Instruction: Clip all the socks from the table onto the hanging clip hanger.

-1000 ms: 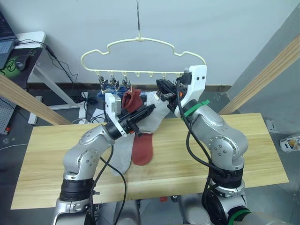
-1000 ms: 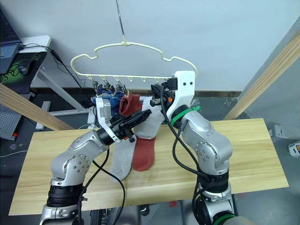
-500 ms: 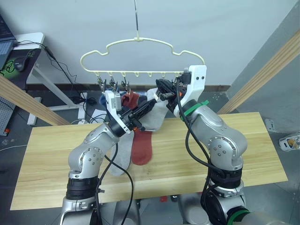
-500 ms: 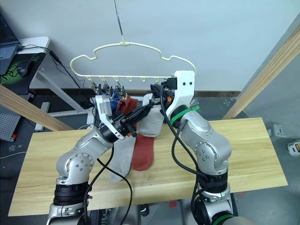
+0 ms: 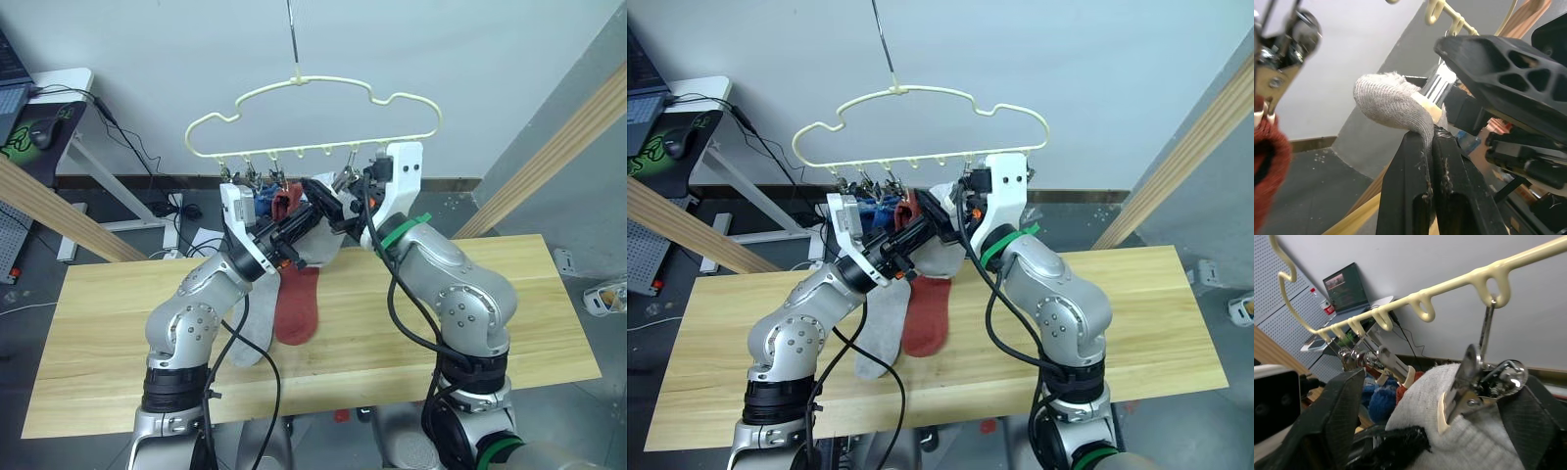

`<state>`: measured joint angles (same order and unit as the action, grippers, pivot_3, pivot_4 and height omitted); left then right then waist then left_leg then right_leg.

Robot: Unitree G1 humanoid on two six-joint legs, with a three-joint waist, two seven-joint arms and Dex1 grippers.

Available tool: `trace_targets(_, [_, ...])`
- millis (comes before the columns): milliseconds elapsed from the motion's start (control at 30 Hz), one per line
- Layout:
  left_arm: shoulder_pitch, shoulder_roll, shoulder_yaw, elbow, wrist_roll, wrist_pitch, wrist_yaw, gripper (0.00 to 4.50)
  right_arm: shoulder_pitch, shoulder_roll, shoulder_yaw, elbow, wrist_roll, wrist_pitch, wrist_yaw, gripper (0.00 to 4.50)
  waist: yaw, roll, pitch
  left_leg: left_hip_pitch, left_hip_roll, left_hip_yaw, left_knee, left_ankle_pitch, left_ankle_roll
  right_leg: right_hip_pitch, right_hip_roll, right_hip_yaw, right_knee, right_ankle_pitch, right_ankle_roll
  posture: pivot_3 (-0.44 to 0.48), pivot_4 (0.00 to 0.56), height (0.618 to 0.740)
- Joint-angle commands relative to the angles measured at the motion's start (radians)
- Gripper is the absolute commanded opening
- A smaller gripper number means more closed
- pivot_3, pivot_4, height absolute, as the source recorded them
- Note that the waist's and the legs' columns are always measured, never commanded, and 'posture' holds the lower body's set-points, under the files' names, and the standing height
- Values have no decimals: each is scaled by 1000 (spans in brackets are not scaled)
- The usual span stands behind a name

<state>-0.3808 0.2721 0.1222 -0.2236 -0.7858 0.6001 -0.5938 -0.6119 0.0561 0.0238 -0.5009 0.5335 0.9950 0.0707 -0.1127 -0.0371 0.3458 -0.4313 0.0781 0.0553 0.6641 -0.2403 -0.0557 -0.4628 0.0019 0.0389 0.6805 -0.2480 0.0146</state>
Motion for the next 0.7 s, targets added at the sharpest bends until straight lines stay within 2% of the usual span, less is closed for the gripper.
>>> trace_targets(33, [19, 17, -1, -31, 22, -12, 10, 0, 22, -75, 6, -109, 72, 32, 83, 3966, 0, 0, -1, 0, 0, 0, 0, 0, 0, 0, 0, 0, 0, 0, 0, -187, 300, 740])
trace_targets(133, [36, 46, -12, -31, 54, -20, -3, 0, 41, -167, 12, -157, 113, 48, 151, 3966, 1, -1, -1, 0, 0, 0, 0, 0, 0, 0, 0, 0, 0, 0, 0, -184, 298, 740])
trace_targets(300, [68, 92, -11, -34, 92, -46, -38, 1263, 68, -297, 4, -214, 171, 59, 230, 3988, 0, -1, -2, 0, 0, 0, 0, 0, 0, 0, 0, 0, 0, 0, 0, -183, 289, 740])
trace_targets(567, [171, 208, -18, -81, 169, -84, -106, 3223, 110, -412, 4, -262, 204, 38, 291, 3988, 1, -5, -12, 0, 0, 0, 0, 0, 0, 0, 1, 0, 0, 0, 0, -169, 267, 740])
trace_targets(700, [256, 297, 4, -133, 205, -120, -151, 3223, 138, -460, 1, -271, 191, 15, 296, 3988, 1, -7, -26, 0, 1, 1, 0, 0, 0, 0, 1, 0, 0, 0, 0, -159, 254, 740])
